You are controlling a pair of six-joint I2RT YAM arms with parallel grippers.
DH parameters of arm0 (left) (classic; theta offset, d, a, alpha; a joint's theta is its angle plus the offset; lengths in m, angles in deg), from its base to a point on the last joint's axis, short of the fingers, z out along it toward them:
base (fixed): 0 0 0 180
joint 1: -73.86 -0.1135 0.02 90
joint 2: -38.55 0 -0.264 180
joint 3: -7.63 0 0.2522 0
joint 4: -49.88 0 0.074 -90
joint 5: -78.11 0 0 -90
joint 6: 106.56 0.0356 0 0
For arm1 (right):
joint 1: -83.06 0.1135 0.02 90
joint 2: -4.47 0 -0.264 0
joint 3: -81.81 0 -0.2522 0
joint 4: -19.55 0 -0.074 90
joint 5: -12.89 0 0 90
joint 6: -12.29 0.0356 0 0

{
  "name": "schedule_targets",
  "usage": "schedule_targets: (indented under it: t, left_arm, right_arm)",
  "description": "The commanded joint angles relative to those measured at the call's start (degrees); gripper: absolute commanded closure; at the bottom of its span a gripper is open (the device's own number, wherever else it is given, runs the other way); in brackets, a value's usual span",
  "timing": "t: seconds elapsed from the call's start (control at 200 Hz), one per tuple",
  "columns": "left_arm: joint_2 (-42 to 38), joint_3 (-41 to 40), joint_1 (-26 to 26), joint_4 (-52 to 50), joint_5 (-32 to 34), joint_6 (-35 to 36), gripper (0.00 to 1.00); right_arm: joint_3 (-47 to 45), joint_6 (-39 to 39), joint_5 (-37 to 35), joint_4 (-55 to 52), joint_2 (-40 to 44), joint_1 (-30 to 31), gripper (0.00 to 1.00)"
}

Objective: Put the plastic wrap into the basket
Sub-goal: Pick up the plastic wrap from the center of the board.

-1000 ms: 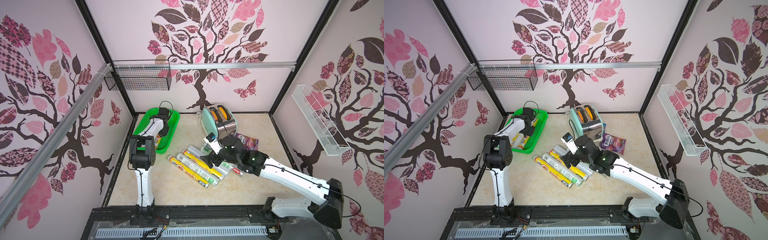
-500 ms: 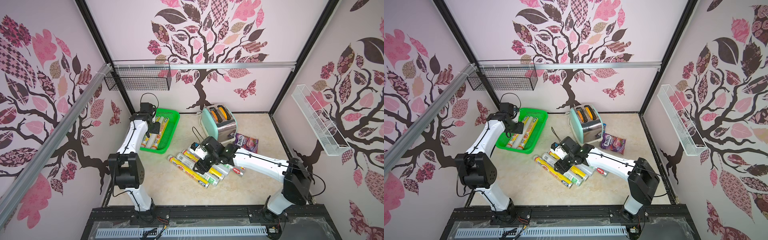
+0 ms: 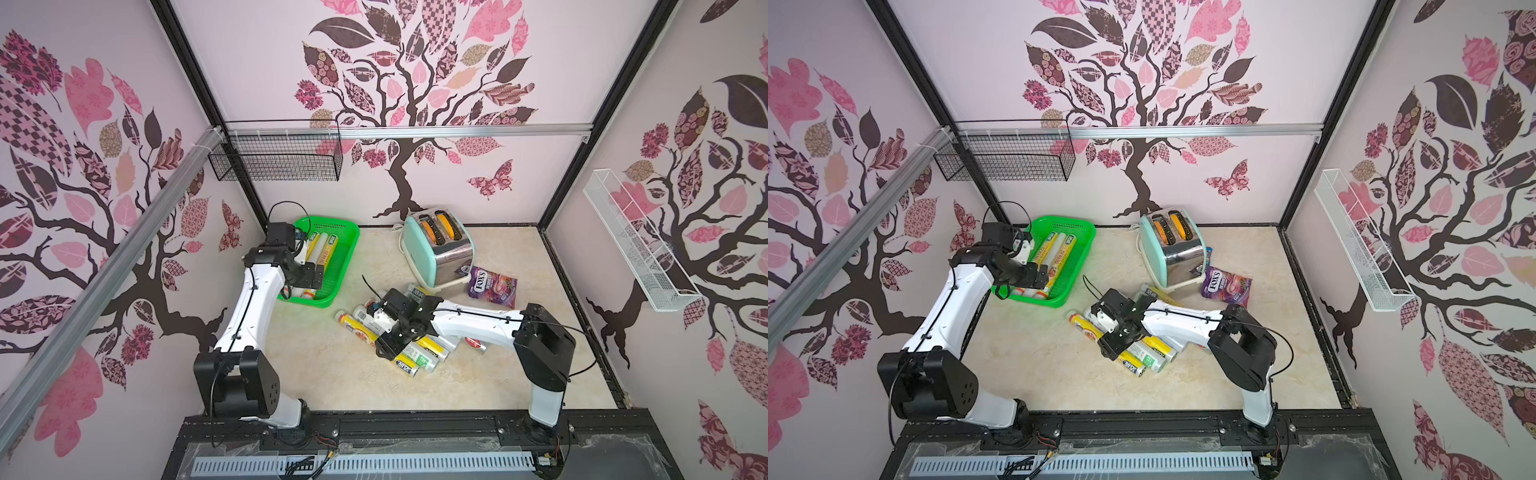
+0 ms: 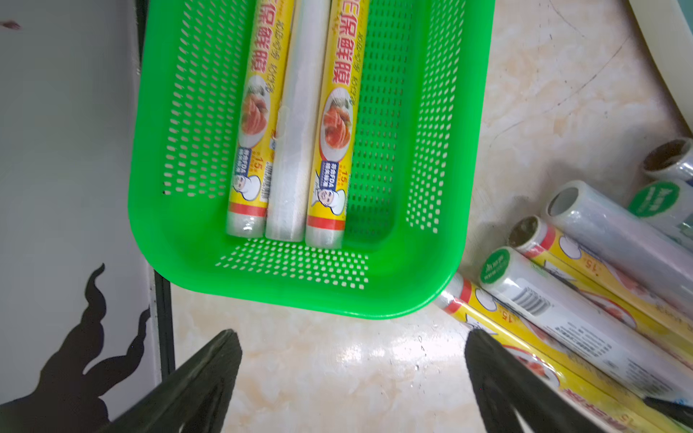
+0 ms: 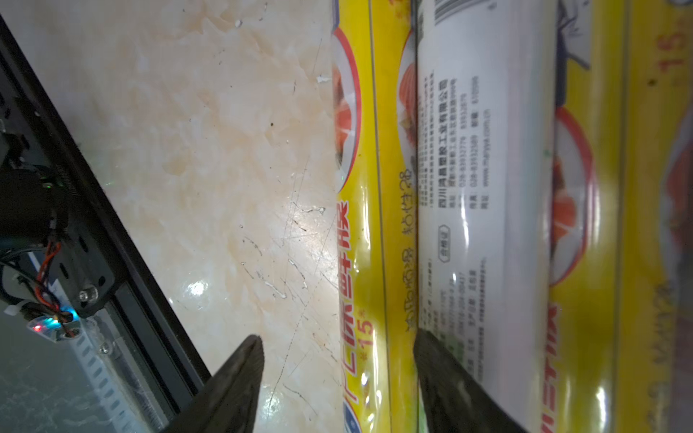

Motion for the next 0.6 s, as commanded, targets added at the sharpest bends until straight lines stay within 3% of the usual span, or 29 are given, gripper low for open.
schedule_targets:
  t: [0.0, 0.385, 0.595]
  left_arm:
    - [-1.9, -1.31, -0.2, -1.7, -2.4, 0.05, 0.02]
    - [-3.83, -2.57, -0.36, -0.46, -2.27, -0.05, 0.02]
    - [-4.68, -2.04, -0.37, -1.14, -3.69, -0.66, 0.02]
  right_arm:
    - [2.42, 0.51, -2.1, -0.82, -2.62, 0.96, 0.33]
    - [2.52, 0.95, -3.71, 1.99, -9.43, 2.59, 0.42]
    - [1.17, 2.31, -1.43, 4.27, -9.58, 2.72, 0.53]
